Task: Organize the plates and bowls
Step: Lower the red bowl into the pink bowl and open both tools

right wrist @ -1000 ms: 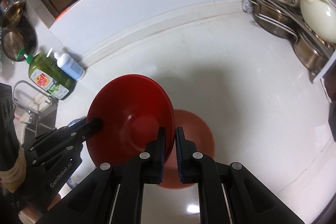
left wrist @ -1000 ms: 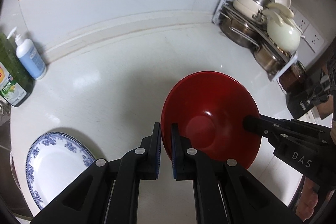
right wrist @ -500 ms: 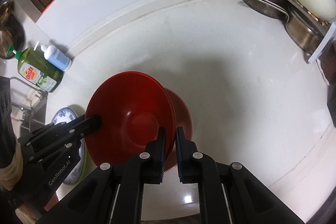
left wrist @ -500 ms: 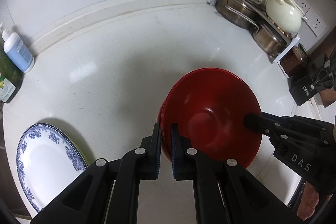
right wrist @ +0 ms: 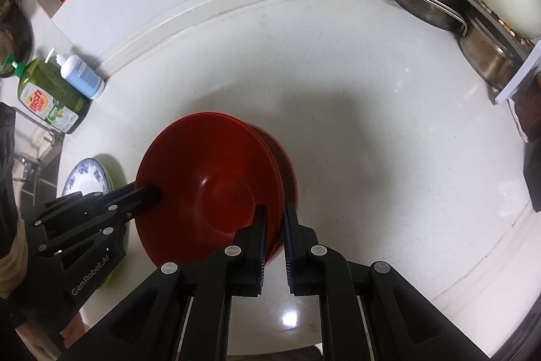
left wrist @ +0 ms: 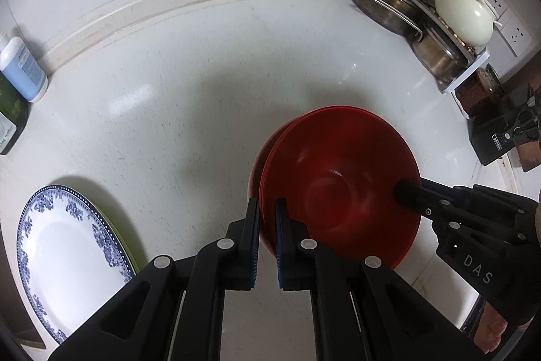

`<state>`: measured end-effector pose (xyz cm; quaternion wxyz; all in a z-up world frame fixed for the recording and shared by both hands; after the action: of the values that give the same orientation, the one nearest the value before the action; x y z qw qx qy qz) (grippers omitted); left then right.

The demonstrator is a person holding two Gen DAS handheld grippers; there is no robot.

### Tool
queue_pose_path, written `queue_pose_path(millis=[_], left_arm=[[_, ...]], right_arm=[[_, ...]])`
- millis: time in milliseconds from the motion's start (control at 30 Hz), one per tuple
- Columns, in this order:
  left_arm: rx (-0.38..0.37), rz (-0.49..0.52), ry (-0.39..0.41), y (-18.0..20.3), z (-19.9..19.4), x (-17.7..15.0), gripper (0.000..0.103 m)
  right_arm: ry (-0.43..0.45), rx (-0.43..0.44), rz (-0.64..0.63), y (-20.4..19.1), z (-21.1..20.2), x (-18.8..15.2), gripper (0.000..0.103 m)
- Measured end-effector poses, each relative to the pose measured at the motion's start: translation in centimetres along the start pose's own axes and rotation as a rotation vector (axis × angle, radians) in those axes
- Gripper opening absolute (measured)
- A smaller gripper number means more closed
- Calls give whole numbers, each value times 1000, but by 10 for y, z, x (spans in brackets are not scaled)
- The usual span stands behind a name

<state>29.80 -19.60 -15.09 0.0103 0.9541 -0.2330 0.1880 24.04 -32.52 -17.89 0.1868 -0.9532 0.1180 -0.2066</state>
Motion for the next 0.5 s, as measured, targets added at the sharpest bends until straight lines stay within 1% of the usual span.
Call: queue_pose_path(millis=[167, 300, 400, 500], left_arm=[[4, -2, 0, -1, 1, 1, 10], [-12, -12, -5, -2, 1, 3, 11], [1, -6, 7, -5, 0, 3, 16], [1, -3, 24, -6, -5, 4, 24]], right_arm=[[-9, -4, -2, 1, 5, -1, 11], [-10, -2, -5, 1, 7, -1, 12], [-4, -1, -3, 2, 7, -1, 12], [0, 4, -2, 2, 7, -1, 12]])
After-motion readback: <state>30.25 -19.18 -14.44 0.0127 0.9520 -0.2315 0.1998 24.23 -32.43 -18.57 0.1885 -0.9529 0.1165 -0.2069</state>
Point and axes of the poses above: each gripper's, at about its wrist camera, not at the fingertips, and z roughly the way its jaws point, y to its right, x to its top, the point moved 9 cm from there along z, roughly the way its jaws point, and after that the axes turned 15 degrees about x, right-handed, at the moved point
